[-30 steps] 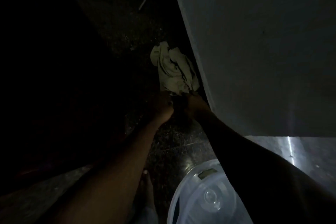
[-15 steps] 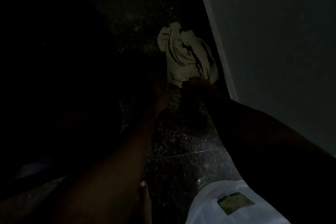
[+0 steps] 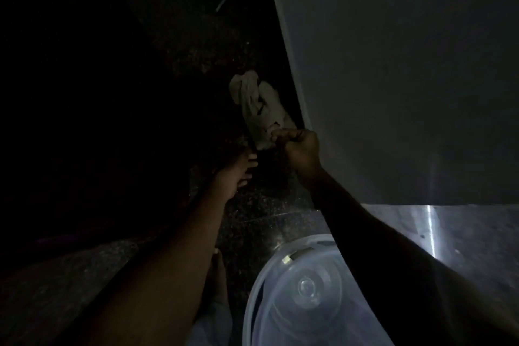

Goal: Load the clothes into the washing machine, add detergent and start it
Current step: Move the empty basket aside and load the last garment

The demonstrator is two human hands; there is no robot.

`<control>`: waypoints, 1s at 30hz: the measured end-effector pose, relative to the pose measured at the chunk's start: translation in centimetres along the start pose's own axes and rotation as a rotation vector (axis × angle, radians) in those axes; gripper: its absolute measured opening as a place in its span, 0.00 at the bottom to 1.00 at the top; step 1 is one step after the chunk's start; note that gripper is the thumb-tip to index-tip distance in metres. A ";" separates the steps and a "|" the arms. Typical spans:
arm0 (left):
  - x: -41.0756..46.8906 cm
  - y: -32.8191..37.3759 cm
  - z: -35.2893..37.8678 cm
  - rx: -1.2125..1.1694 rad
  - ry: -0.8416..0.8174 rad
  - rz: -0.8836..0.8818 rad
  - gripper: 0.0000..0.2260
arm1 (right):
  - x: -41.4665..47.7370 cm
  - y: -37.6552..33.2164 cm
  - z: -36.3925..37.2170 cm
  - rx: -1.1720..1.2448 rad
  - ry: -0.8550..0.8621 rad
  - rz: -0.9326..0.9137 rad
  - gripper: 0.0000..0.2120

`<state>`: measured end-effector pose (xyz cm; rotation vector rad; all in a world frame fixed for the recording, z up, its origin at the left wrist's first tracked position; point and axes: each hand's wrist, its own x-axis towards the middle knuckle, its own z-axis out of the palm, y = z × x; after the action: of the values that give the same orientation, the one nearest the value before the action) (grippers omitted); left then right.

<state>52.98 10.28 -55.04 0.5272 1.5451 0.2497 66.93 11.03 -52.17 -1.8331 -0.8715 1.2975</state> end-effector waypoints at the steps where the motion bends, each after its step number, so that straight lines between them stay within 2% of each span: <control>1: -1.6 0.6 0.2 -0.049 -0.018 -0.021 0.22 | -1.7 -1.2 -0.7 0.049 -0.012 -0.017 0.07; 4: -7.2 3.6 0.7 -0.177 -0.101 -0.040 0.22 | -7.2 -6.0 -2.9 0.090 -0.113 -0.055 0.08; 7: -12.3 6.4 0.9 -0.252 -0.081 0.022 0.14 | -11.6 -9.8 -4.5 0.107 -0.197 -0.077 0.09; 11: -18.6 9.6 0.6 -0.263 -0.053 0.144 0.11 | -16.4 -12.8 -7.0 -0.042 -0.167 -0.107 0.10; 16: -29.1 13.8 0.4 -0.145 0.019 0.227 0.10 | -21.6 -16.3 -9.6 -0.281 -0.041 -0.042 0.10; 19: -34.0 15.2 -0.9 -0.014 0.001 0.298 0.11 | -23.9 -19.4 -10.5 -0.343 0.074 -0.020 0.10; 22: -39.2 16.3 -2.6 0.147 -0.011 0.370 0.09 | -26.3 -22.6 -11.0 -0.417 0.012 -0.063 0.23; 25: -42.1 16.8 -3.5 0.223 -0.061 0.418 0.13 | -27.1 -24.2 -10.5 -0.532 -0.120 -0.104 0.37; 27: -45.4 17.5 -4.6 0.231 -0.099 0.464 0.14 | -28.1 -25.6 -10.0 -0.601 -0.144 -0.135 0.39; 29: -48.3 18.1 -5.4 0.236 -0.154 0.516 0.14 | -29.5 -26.6 -9.4 -0.648 -0.142 -0.120 0.36; 30: -49.6 18.4 -5.6 0.244 -0.180 0.548 0.17 | -30.1 -27.2 -9.2 -0.646 -0.132 -0.114 0.32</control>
<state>49.14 3.66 -2.34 1.1362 1.2379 0.4210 64.43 -1.85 -12.70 -2.1432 -1.5831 1.1519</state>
